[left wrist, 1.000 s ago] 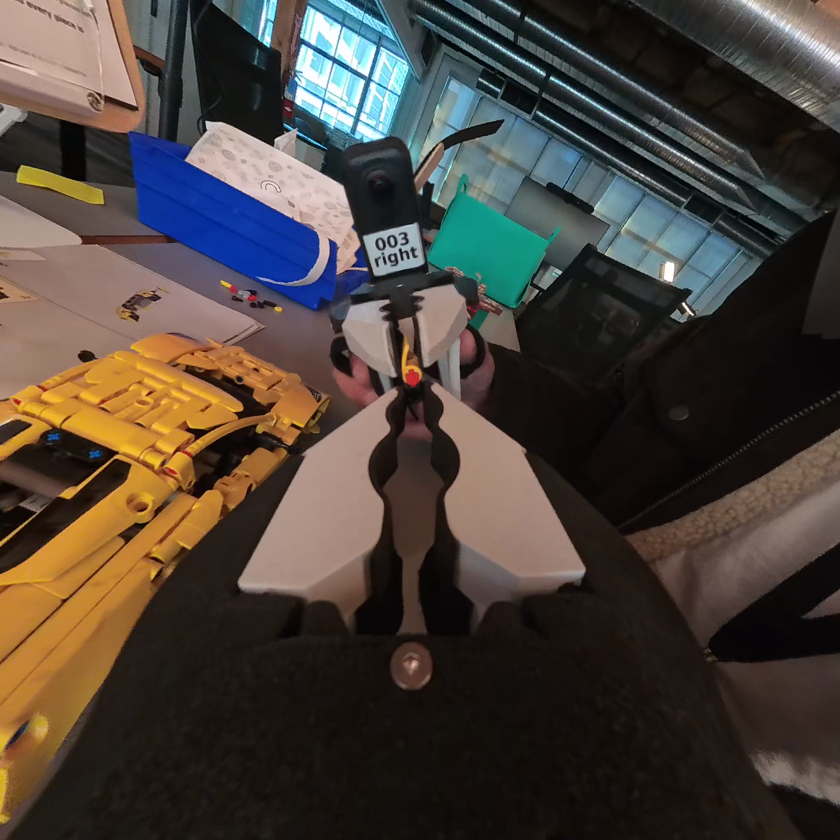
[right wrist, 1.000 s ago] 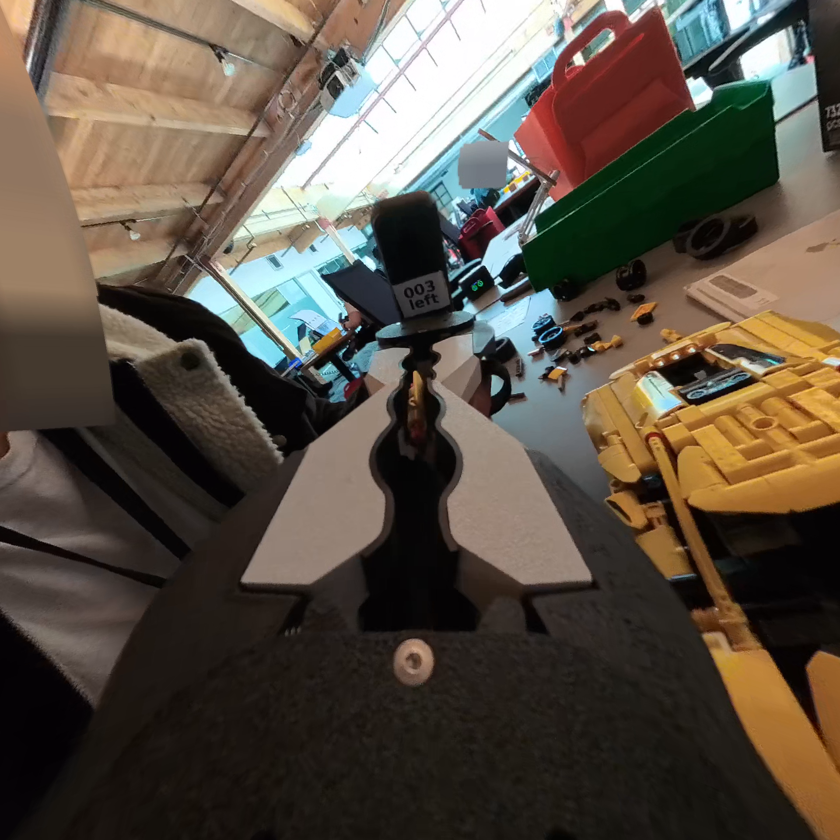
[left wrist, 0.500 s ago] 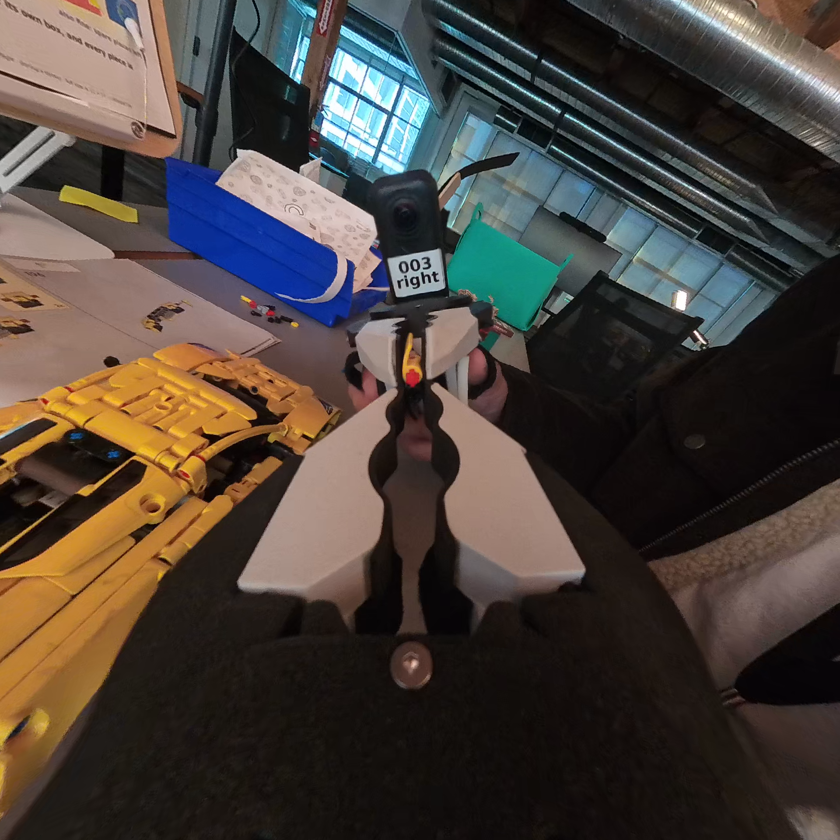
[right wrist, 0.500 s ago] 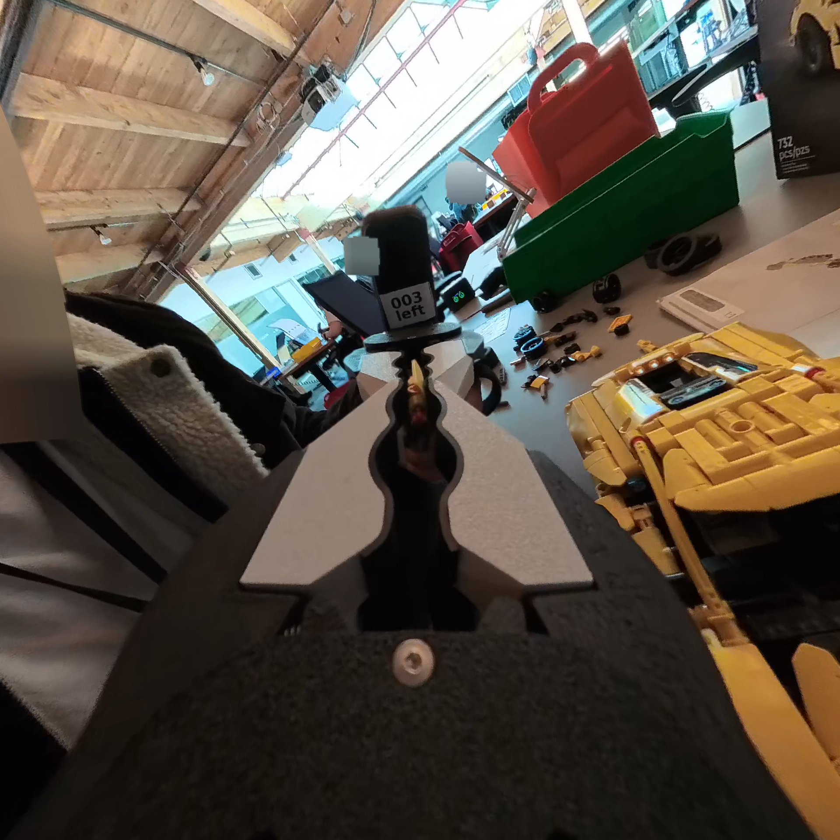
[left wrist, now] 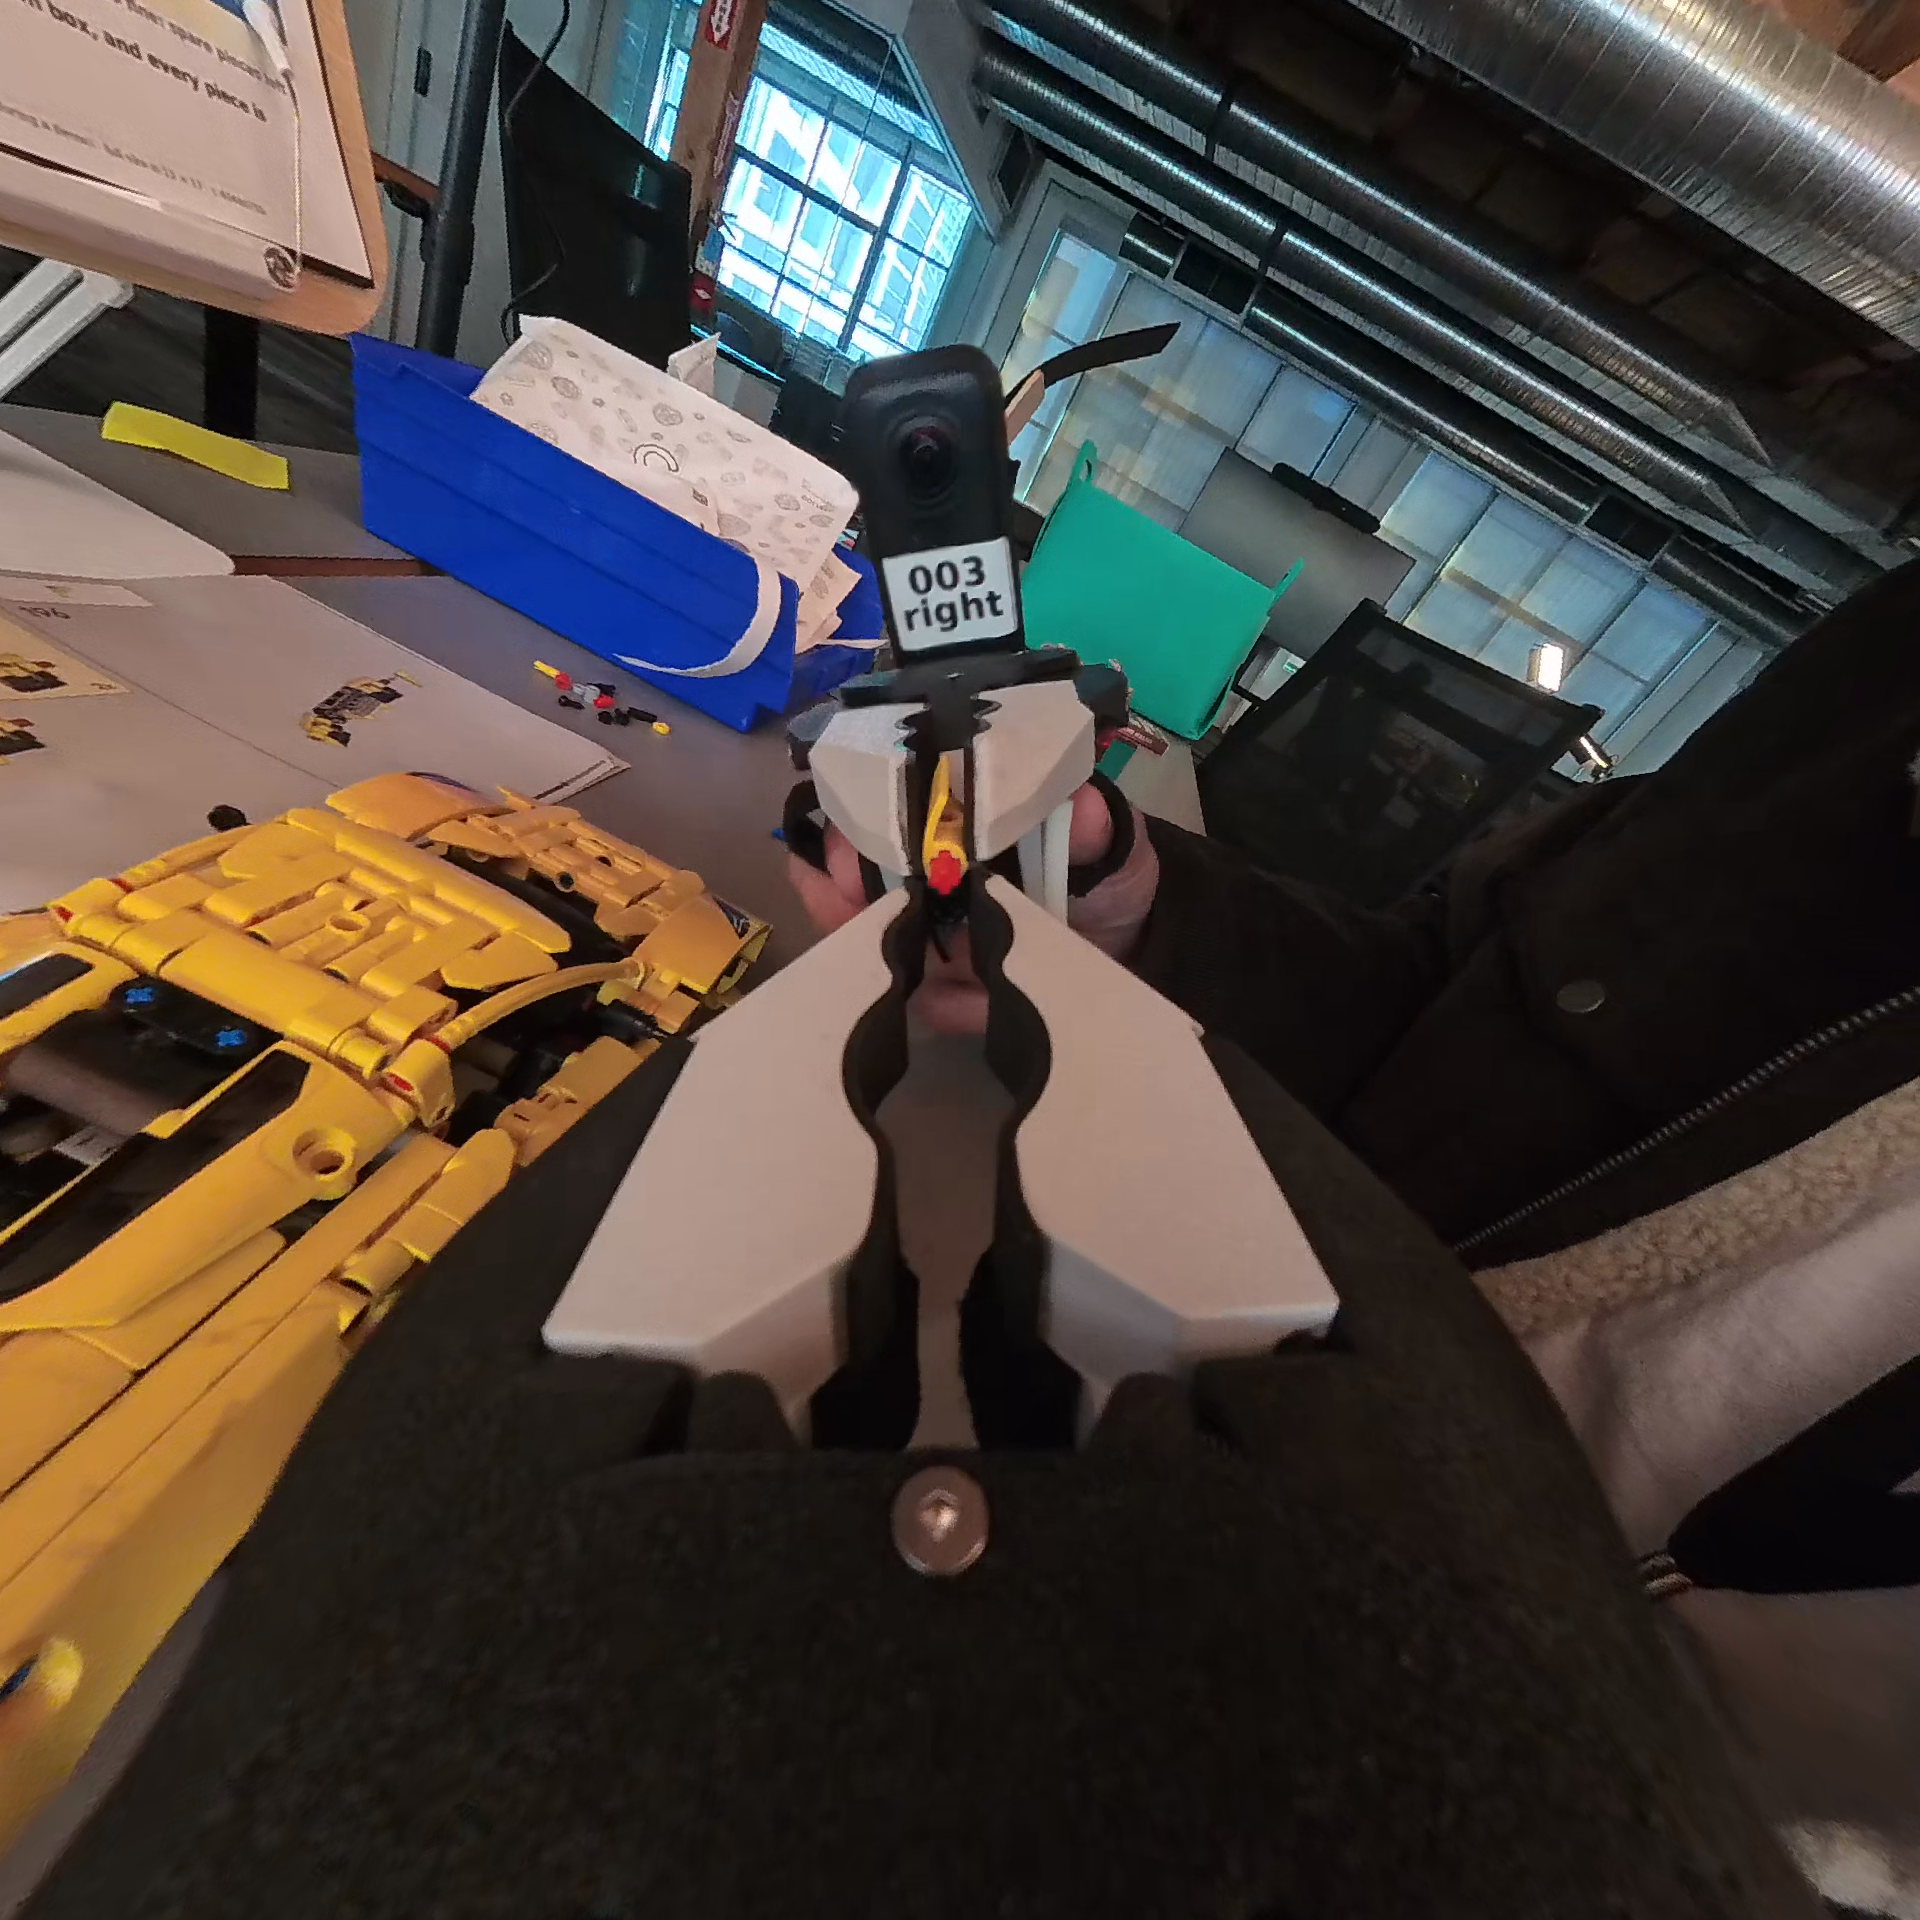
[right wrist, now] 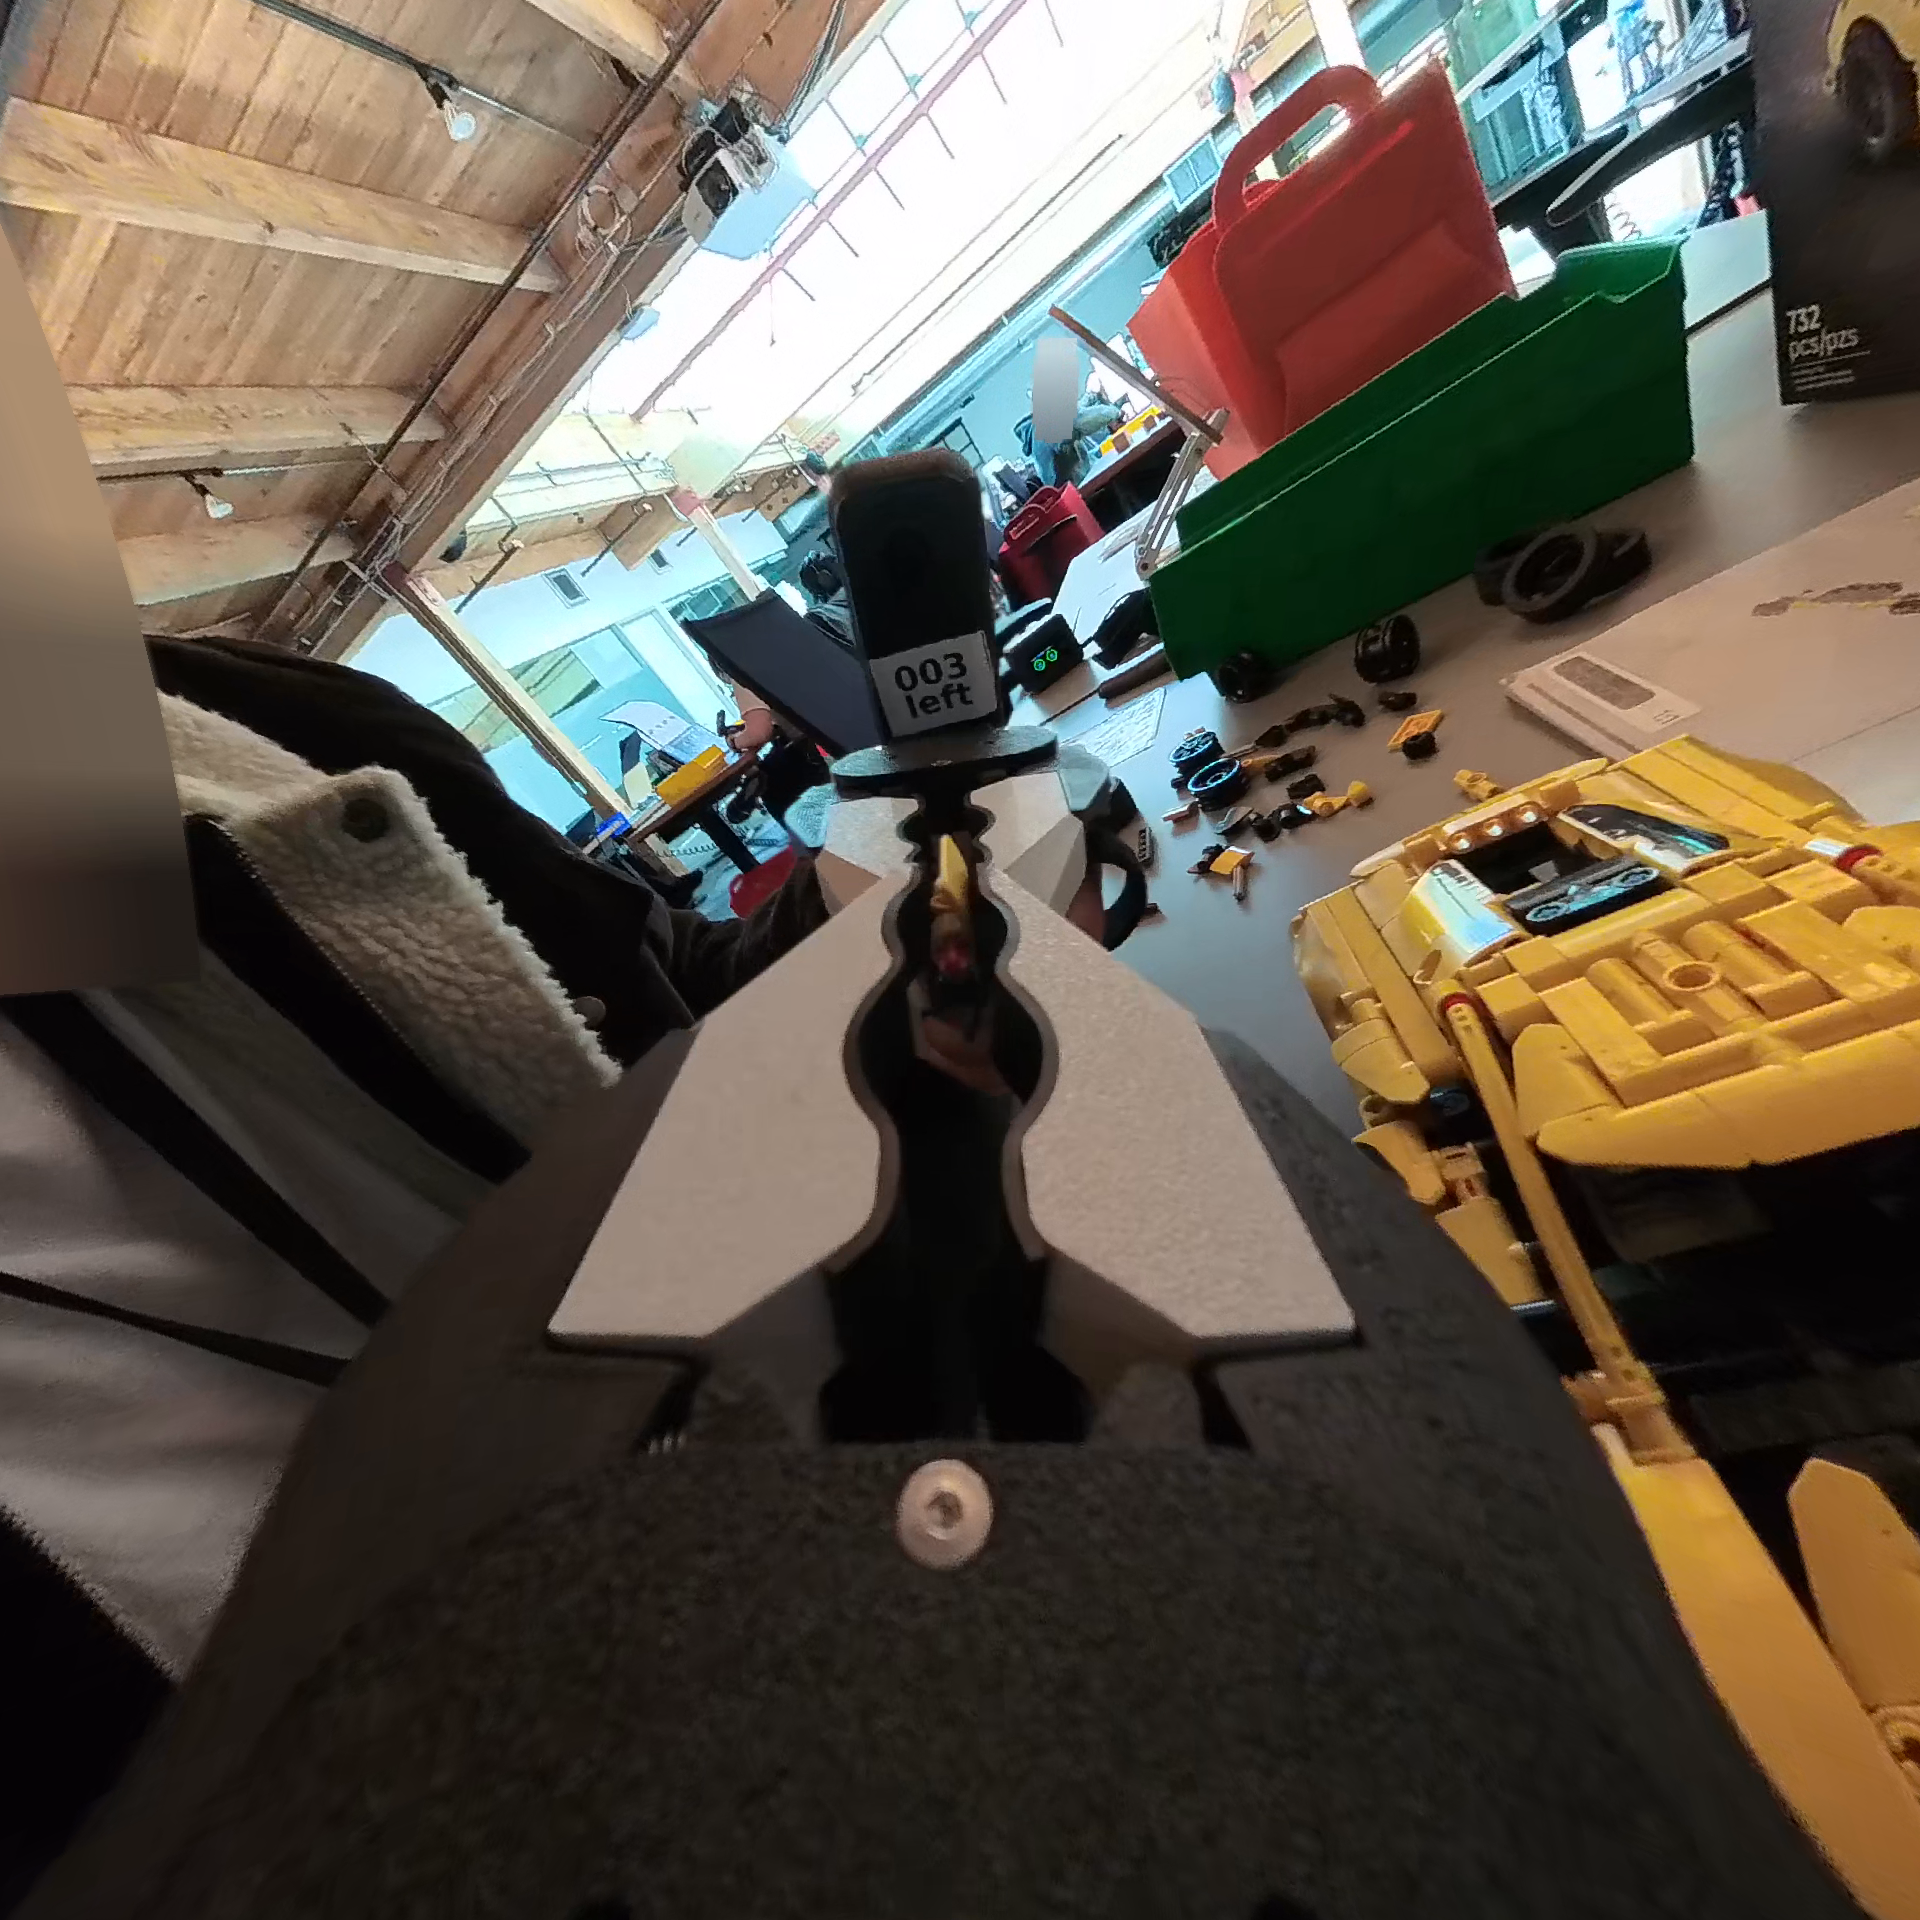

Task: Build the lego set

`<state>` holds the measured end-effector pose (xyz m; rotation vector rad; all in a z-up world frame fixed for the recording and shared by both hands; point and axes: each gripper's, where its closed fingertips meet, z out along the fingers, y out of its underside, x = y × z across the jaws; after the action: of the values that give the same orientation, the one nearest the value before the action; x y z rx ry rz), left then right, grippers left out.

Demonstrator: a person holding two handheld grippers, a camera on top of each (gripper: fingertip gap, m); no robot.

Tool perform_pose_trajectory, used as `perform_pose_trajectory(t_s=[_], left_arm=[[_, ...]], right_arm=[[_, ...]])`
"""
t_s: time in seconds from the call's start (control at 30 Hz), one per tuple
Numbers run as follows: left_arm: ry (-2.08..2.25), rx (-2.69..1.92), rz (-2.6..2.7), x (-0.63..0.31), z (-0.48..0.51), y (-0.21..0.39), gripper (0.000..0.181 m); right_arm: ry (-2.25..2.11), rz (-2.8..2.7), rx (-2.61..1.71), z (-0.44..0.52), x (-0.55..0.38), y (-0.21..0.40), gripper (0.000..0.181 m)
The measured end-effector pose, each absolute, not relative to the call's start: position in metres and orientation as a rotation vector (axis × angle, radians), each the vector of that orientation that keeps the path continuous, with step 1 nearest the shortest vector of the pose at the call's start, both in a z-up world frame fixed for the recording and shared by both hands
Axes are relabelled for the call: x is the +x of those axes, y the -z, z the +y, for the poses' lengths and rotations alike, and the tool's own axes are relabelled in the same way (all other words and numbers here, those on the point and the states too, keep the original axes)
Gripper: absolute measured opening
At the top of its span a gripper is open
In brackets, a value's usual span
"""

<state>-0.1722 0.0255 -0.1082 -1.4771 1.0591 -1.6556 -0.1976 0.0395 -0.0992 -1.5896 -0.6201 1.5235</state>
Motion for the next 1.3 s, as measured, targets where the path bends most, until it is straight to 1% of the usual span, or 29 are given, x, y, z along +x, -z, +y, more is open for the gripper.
perform_pose_trajectory(t_s=[0.17,0.37,0.57,0.67,0.77,0.9,1.1,1.3], left_arm=[[1.662,-1.533,1.098,-0.17,0.023,0.12,0.009],[1.567,-1.524,1.151,-0.169,0.024,0.127,0.01],[1.39,-1.542,1.242,-0.168,0.028,0.143,0.011],[1.282,-1.616,1.327,-0.168,0.028,0.161,0.011],[1.297,-1.704,1.405,-0.166,0.019,0.177,0.011],[1.14,-1.72,1.512,-0.166,0.019,0.196,0.011],[1.198,-1.716,1.53,-0.165,0.012,0.196,0.011],[1.094,-1.78,1.527,-0.169,0.023,0.209,0.011]], right_arm=[[-1.412,-0.596,-1.616,0.049,-0.182,0.098,0.006],[-1.04,-0.502,-1.626,0.071,-0.126,0.091,0.005],[-0.918,-0.473,-1.729,0.052,-0.103,0.119,0.006],[-0.922,-0.42,-1.755,0.042,-0.095,0.13,0.005],[-0.932,-0.388,-1.778,0.036,-0.091,0.137,0.005],[-0.941,-0.382,-1.767,0.037,-0.09,0.133,0.005],[-0.929,-0.396,-1.774,0.036,-0.091,0.134,0.005],[-0.923,-0.398,-1.784,0.037,-0.091,0.136,0.005]])
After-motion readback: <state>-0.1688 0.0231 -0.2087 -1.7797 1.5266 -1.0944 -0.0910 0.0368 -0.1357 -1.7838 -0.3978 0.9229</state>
